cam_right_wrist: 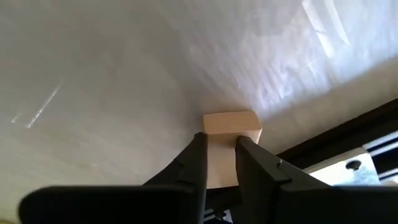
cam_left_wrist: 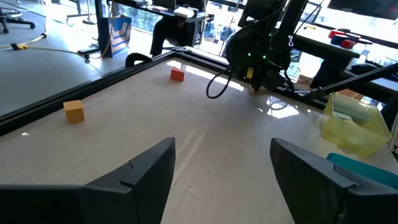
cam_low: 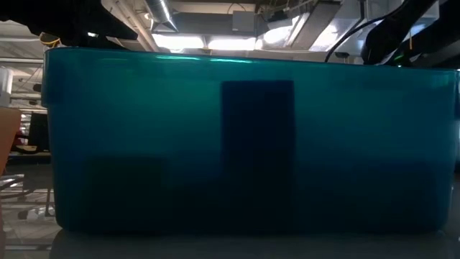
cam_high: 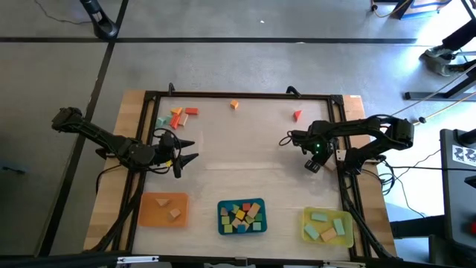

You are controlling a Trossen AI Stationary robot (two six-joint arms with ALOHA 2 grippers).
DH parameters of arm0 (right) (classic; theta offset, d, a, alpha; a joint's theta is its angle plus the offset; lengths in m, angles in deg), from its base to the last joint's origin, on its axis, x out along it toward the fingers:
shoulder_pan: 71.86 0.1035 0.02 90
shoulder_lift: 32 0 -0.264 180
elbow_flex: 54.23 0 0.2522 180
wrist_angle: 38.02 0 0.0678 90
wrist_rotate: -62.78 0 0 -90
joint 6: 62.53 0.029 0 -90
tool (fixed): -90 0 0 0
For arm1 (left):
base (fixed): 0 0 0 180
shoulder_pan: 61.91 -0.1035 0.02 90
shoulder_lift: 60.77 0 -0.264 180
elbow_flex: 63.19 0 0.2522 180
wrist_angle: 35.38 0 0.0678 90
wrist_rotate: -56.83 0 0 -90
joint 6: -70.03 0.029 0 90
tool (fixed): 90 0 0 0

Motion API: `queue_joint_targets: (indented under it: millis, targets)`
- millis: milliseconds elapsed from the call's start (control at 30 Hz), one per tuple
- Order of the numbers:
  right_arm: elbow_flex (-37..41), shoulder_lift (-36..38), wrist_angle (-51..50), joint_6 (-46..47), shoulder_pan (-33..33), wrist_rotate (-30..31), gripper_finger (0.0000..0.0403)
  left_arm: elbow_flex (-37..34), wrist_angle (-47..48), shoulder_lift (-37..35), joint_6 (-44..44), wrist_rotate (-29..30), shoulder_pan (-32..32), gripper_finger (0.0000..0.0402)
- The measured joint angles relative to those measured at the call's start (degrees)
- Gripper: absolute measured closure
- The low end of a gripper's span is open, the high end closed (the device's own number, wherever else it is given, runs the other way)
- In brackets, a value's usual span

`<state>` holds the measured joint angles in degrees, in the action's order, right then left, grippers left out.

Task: Sort blocks by size
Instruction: Put the brown rectangular block into the yellow bin

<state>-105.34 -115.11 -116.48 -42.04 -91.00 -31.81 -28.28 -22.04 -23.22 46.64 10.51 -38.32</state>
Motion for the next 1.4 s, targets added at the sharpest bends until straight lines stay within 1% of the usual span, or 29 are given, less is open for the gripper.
queue_joint_targets:
  millis: [133,233,300,533,633,700,800,933,1100,1200,1400]
  targets:
    - [-0.1,0.0,-0.1,1.8,0.0,0.0,0.0332,0.0,0.0,0.0,0.0,0.0,0.0,0.0151]
    - [-0.1,0.0,-0.6,3.1,0.0,0.1,0.0315,0.0,0.0,0.0,0.0,0.0,0.0,0.0151]
    - [0.0,0.0,-0.9,3.3,0.0,0.5,0.0291,0.0,0.0,0.0,0.1,0.0,0.0,0.0151]
    - [0.0,0.0,-2.2,3.4,0.0,-0.5,0.0181,0.0,0.0,0.0,0.3,0.0,0.0,0.0151]
    - [0.0,0.0,-1.9,3.5,0.0,-1.0,0.0148,0.0,0.0,0.0,0.3,0.0,0.0,0.0151]
    - [0.0,0.0,-1.6,4.0,0.0,1.7,0.0136,0.0,0.0,0.0,0.3,0.0,0.0,0.0151]
    - [0.0,0.0,-1.4,5.9,0.0,5.4,0.0131,0.0,0.0,0.0,1.0,0.0,0.0,0.0151]
    - [0.0,0.0,-1.4,7.3,0.0,6.0,0.0137,0.0,0.0,0.0,1.0,0.0,0.0,0.0151]
    - [2.7,0.0,1.7,7.8,0.0,-0.9,0.0152,0.0,0.0,0.0,0.9,0.0,0.0,0.0151]
    - [4.2,-0.5,2.9,7.9,-0.1,-2.0,0.0163,0.0,0.0,0.0,0.9,0.0,0.0,0.0151]
    - [4.5,-1.3,3.4,8.9,-0.1,-3.6,0.0187,0.0,-0.1,0.0,1.2,0.0,0.0,0.0151]
